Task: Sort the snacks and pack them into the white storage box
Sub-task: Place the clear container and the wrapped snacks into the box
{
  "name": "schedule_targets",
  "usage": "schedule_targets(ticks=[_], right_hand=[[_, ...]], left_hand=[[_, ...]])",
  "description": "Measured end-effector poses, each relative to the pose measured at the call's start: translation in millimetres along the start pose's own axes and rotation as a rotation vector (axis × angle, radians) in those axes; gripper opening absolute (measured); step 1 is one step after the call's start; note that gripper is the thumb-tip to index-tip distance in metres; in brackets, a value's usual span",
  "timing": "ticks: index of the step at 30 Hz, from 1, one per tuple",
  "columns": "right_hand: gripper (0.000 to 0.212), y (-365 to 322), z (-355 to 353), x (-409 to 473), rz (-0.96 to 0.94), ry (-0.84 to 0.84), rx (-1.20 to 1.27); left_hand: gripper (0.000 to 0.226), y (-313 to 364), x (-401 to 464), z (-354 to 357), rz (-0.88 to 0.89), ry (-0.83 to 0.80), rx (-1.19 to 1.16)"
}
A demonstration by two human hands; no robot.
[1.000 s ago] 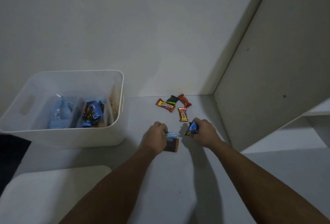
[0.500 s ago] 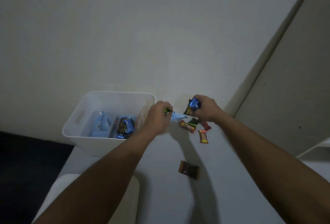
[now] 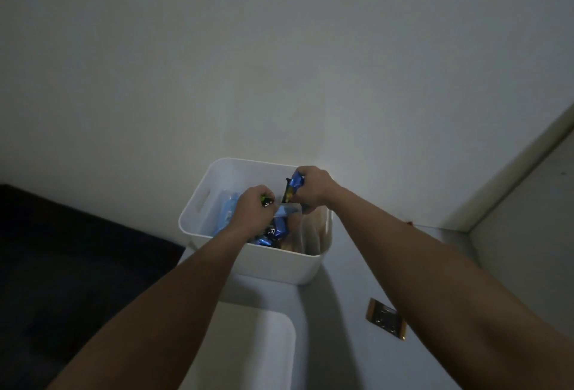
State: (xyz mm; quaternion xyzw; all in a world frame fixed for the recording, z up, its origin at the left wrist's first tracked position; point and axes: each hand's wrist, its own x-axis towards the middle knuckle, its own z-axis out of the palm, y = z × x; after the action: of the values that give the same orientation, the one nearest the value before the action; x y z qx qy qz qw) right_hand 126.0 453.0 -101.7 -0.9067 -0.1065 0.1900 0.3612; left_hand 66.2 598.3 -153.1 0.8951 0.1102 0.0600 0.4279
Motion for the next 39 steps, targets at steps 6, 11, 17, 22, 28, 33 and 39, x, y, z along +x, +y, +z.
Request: schedule_targets(ticks=[6, 11, 17, 22, 28, 33, 39], right_hand=[[0.057, 1, 7, 11, 0.074, 0.013, 0.009], [0.041, 27, -23, 7, 0.047, 0.153, 0.135], [0.029, 101, -81, -22, 0.186, 0.211, 0.187], [0.030, 183, -107, -57, 0.339, 0.247, 0.074], [0.034, 253, -101, -81, 0.407, 0.248, -0.020], [0.042, 308, -76, -76, 0.337, 0.258, -0.166], [0.093, 357, -41, -53, 0.263, 0.214, -0.237]], left_hand=[[0.057, -11, 7, -4, -0.203, -0.245, -0.221], [0.046, 6, 8, -4, -0.074, -0.112, 0.034], [0.036, 61, -13, 42, 0.300, 0.020, 0.062], [0.031, 86, -54, 123, 0.701, -0.034, 0.119], [0.058, 52, -106, 221, 0.712, -0.308, 0.386], [0.088, 4, -131, 290, 0.618, -0.457, 0.629], [0.090, -18, -124, 329, 0.566, -0.334, 0.626]])
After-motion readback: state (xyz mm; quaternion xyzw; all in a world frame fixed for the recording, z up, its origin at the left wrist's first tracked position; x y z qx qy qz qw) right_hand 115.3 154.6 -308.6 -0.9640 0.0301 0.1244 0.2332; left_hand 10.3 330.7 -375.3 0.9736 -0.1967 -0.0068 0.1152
